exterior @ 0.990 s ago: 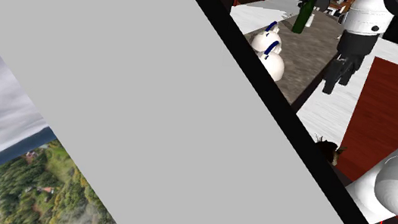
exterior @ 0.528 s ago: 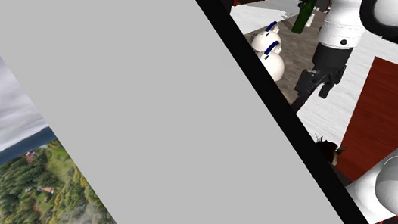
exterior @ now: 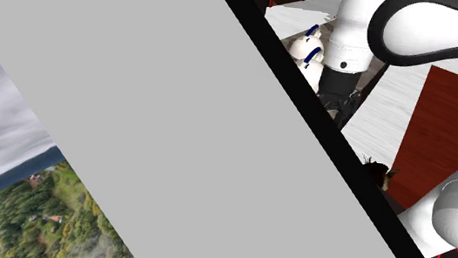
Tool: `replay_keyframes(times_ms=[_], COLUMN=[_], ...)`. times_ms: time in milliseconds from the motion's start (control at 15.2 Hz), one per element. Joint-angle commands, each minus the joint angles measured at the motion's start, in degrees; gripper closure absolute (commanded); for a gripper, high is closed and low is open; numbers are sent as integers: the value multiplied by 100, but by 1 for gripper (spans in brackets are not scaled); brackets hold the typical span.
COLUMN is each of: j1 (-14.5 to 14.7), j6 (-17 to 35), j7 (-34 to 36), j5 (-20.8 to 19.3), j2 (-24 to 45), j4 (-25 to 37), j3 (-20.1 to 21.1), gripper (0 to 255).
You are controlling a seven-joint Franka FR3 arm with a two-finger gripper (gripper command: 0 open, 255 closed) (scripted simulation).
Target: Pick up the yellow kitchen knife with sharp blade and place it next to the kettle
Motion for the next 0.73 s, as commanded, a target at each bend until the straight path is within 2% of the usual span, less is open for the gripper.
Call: replay_keyframes(times_ms=[0,330,660], j1=[-16,-104,-215], j6=[271,901,1458], j7=[461,1595,2818], j5=[122,197,-92], j2=[294,1185,2261], j4=[104,554,1207], j3=[254,865,1396], gripper=[0,0,0])
